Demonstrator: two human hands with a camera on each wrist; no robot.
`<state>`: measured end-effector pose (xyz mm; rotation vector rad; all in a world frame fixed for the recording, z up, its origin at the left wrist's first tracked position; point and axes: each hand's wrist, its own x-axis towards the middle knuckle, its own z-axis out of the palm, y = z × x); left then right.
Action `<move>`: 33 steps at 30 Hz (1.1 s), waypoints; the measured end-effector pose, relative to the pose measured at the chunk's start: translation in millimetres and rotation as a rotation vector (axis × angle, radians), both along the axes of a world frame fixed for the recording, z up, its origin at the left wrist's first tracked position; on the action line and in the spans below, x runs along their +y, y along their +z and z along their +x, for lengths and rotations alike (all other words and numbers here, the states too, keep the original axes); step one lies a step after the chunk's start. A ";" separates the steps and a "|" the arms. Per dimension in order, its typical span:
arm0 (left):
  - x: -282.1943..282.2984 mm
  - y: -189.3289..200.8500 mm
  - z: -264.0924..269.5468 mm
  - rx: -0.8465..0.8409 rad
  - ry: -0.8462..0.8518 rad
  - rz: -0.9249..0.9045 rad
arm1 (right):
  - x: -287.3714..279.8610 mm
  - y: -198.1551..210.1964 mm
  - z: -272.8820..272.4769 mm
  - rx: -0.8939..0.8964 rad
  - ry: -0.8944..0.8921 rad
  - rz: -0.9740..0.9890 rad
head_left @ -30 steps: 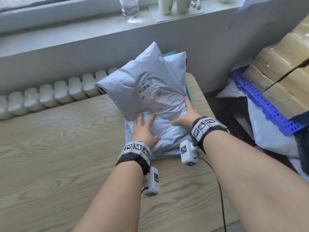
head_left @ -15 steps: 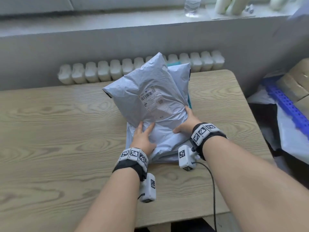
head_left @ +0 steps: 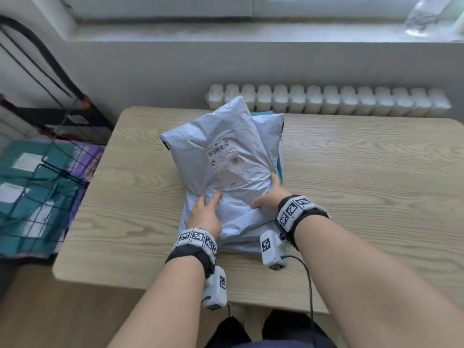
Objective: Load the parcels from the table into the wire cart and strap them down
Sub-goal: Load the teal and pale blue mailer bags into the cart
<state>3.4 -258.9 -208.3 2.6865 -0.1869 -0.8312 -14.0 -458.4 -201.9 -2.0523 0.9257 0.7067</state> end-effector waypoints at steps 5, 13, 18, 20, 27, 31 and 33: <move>42.7 21.3 16.7 -0.141 0.155 0.047 | 54.8 5.2 30.0 0.034 0.098 -0.045; 91.3 32.5 47.3 -0.197 0.254 0.023 | 105.6 27.3 60.9 -0.042 0.007 0.014; 119.0 32.5 87.0 -0.104 0.253 -0.148 | 122.7 32.6 83.2 -0.072 -0.101 -0.108; 129.7 31.3 101.9 -0.046 0.188 -0.188 | 132.2 37.6 86.9 -0.071 -0.117 -0.187; 151.2 39.2 142.2 0.025 0.037 -0.311 | 174.4 32.4 82.8 -0.098 -0.095 -0.197; 145.5 40.0 151.4 0.008 -0.068 -0.304 | 173.8 25.4 69.2 -0.211 -0.374 -0.080; 138.3 36.7 147.5 -0.003 -0.091 -0.274 | 173.9 30.3 59.0 -0.214 -0.440 -0.073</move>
